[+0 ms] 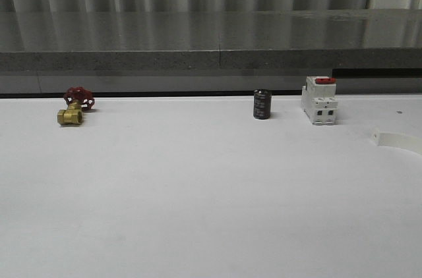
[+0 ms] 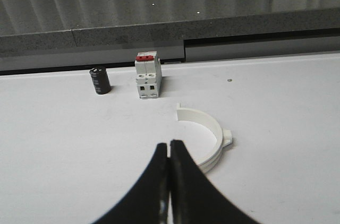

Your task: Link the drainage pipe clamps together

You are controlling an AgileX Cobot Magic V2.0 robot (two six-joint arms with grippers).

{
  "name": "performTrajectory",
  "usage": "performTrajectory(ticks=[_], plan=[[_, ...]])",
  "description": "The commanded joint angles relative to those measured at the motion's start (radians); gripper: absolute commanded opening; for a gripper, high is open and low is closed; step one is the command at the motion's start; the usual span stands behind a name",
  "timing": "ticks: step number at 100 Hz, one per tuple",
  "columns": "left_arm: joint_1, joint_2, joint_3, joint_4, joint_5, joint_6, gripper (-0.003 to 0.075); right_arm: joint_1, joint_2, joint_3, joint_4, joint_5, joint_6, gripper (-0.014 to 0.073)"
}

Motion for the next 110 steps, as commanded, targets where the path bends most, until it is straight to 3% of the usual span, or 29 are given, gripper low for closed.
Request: performTrajectory(ticks=[1, 44, 68, 80, 110], plan=[[-0.001, -0.03, 0.037, -0.003, -0.075, -0.007, -0.002, 0.002, -0.018, -0.015, -0.003, -0.084, -0.004, -0.0069], [-0.001, -0.03, 0.02, -0.005, -0.092, -0.007, -0.002, 0.002, -0.018, -0.015, -0.003, -0.084, -0.004, -0.0069], [-0.001, 0.053, -0.082, -0.126, -0.039, -0.007, -0.002, 0.002, -0.018, -0.015, -0.003, -0.084, -0.004, -0.0069], [-0.001, 0.156, -0.209, -0.171, 0.084, -0.007, -0.002, 0.002, -0.018, -0.015, -0.003, -0.084, -0.004, -0.0069], [-0.001, 0.478, -0.643, -0.157, 0.583, -0.007, -0.002, 0.002, -0.018, -0.015, -0.003, -0.084, -0.004, -0.0069]])
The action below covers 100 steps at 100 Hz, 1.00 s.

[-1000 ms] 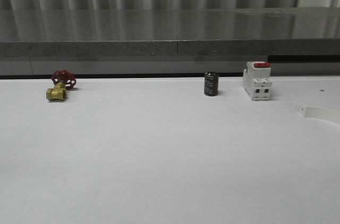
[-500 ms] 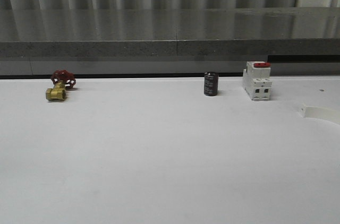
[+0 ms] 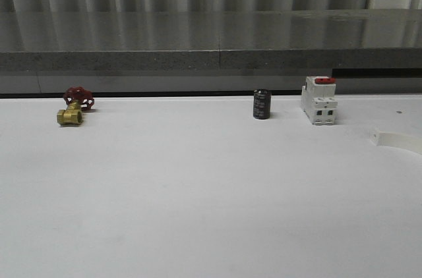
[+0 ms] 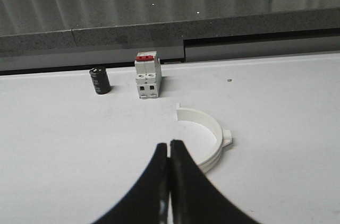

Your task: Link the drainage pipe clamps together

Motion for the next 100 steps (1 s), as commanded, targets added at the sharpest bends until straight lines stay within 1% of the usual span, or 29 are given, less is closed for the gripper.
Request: performTrajectory(ticks=[1, 8, 16, 39, 46, 53, 57, 62, 65, 67, 70, 71, 72, 74, 75, 79, 84, 89, 100], plan=[[-0.001, 0.098, -0.139, -0.004, 0.091, -0.007, -0.002, 0.002, -0.018, -0.015, -0.003, -0.084, -0.004, -0.0069], [-0.001, 0.155, -0.199, -0.004, 0.155, -0.007, -0.002, 0.002, -0.018, -0.015, -0.003, -0.084, -0.004, -0.0069], [-0.001, 0.199, -0.233, -0.004, 0.18, -0.007, -0.002, 0.002, -0.018, -0.015, -0.003, -0.084, -0.004, -0.0069], [-0.001, 0.265, -0.235, -0.004, 0.203, -0.005, -0.002, 0.002, -0.018, -0.015, -0.003, -0.084, -0.004, -0.0069], [-0.001, 0.279, -0.235, 0.0, 0.211, 0.029, -0.0018, 0.002, -0.018, -0.015, -0.003, -0.084, -0.004, -0.0069], [-0.001, 0.287, -0.235, 0.0, 0.223, 0.054, 0.0009, 0.002, -0.018, -0.015, -0.003, -0.084, -0.004, -0.0069], [-0.001, 0.291, -0.235, 0.0, 0.231, 0.057, 0.0055, 0.002, -0.018, -0.015, -0.003, -0.084, -0.004, -0.0069], [-0.001, 0.291, -0.235, 0.0, 0.238, 0.057, 0.0134, 0.002, -0.018, -0.015, -0.003, -0.084, -0.004, -0.0069], [-0.001, 0.291, -0.233, 0.0, 0.238, 0.057, 0.0206, 0.002, -0.018, -0.015, -0.003, -0.084, -0.004, -0.0069], [-0.001, 0.291, -0.233, 0.0, 0.238, 0.057, 0.0239, 0.002, -0.018, -0.015, -0.003, -0.084, -0.004, -0.0069], [-0.001, 0.291, -0.233, 0.0, 0.24, 0.057, 0.0328, 0.002, -0.018, -0.015, -0.003, -0.084, -0.004, -0.0069], [-0.001, 0.291, -0.233, 0.0, 0.242, 0.057, 0.0347, 0.002, -0.018, -0.015, -0.003, -0.084, -0.004, -0.0069], [-0.001, 0.291, -0.233, 0.0, 0.244, 0.057, 0.0385, 0.002, -0.018, -0.015, -0.003, -0.084, -0.004, -0.0069], [-0.001, 0.291, -0.233, 0.0, 0.246, 0.057, 0.0423, 0.002, -0.018, -0.015, -0.003, -0.084, -0.004, -0.0069], [-0.001, 0.291, -0.233, 0.0, 0.246, 0.057, 0.046, 0.002, -0.018, -0.015, -0.003, -0.084, -0.004, -0.0069], [-0.001, 0.291, -0.233, 0.0, 0.246, 0.057, 0.0559, 0.002, -0.018, -0.015, -0.003, -0.084, -0.004, -0.0069], [-0.001, 0.291, -0.233, 0.0, 0.241, 0.057, 0.064, 0.002, -0.018, -0.015, -0.003, -0.084, -0.004, -0.0069], [-0.001, 0.291, -0.233, 0.0, 0.234, 0.057, 0.0678, 0.002, -0.018, -0.015, -0.003, -0.084, -0.004, -0.0069], [-0.001, 0.291, -0.233, 0.0, 0.227, 0.057, 0.0678, 0.002, -0.018, -0.015, -0.003, -0.084, -0.004, -0.0069]])
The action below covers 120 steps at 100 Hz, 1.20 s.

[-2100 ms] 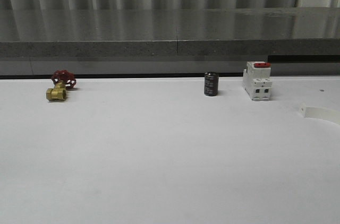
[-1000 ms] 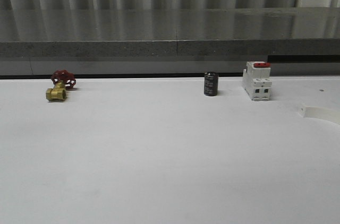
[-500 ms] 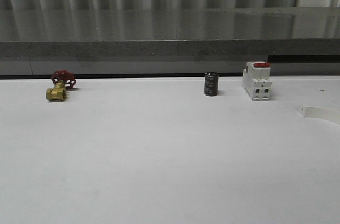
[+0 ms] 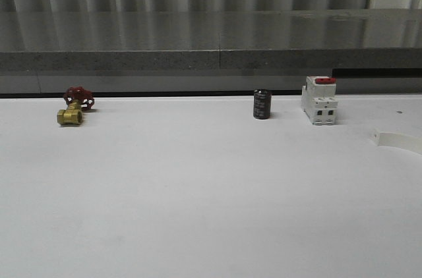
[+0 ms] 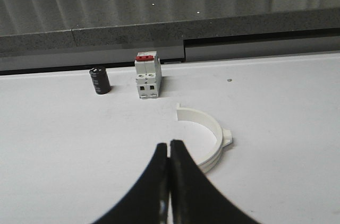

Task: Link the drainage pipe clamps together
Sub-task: 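Lower the left gripper onto the white clamp half and grasp it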

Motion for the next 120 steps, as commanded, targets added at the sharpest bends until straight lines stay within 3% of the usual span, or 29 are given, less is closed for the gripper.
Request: performTrajectory(ticks=[1, 36, 66, 120], plan=[[-0.001, 0.006, -0.034, -0.006, -0.065, 0.001, 0.0678, 0.002, -0.018, -0.015, -0.003, -0.084, -0.004, -0.0069], [-0.001, 0.042, -0.036, 0.019, -0.085, 0.001, 0.0638, 0.002, -0.018, -0.015, -0.003, -0.084, -0.004, -0.0069], [0.003, 0.35, -0.085, 0.056, -0.126, -0.001, 0.0638, 0.002, -0.018, -0.015, -0.003, -0.084, -0.004, -0.0069], [0.268, 0.834, -0.434, 0.042, -0.112, 0.121, 0.0638, 0.002, -0.018, -0.015, -0.003, -0.084, -0.004, -0.0069]])
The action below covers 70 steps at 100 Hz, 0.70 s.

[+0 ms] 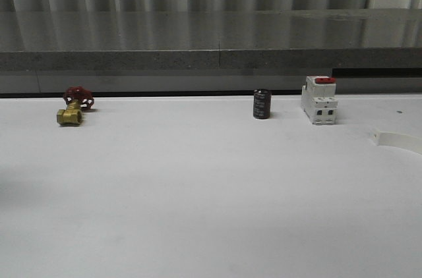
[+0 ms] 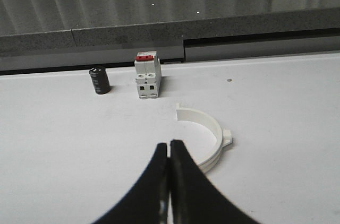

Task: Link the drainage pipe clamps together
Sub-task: 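Lower the left gripper onto the white clamp half and grasp it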

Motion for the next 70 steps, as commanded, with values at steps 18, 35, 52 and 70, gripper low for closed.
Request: performTrajectory(ticks=[18, 35, 52, 70], plan=[[0.101, 0.151, -0.124, -0.013, -0.018, 0.073, 0.0637, 0.002, -0.018, -0.015, -0.003, -0.084, -0.004, -0.0069], [0.139, 0.24, -0.164, -0.018, -0.029, 0.106, 0.0638, 0.002, -0.018, -0.015, -0.003, -0.084, -0.004, -0.0069], [0.143, 0.314, -0.217, -0.022, -0.03, 0.134, 0.0637, 0.002, -0.018, -0.015, -0.003, -0.084, -0.004, -0.0069], [0.143, 0.385, -0.276, -0.022, -0.029, 0.158, 0.0638, 0.002, -0.018, -0.015, -0.003, -0.084, -0.004, -0.0069]])
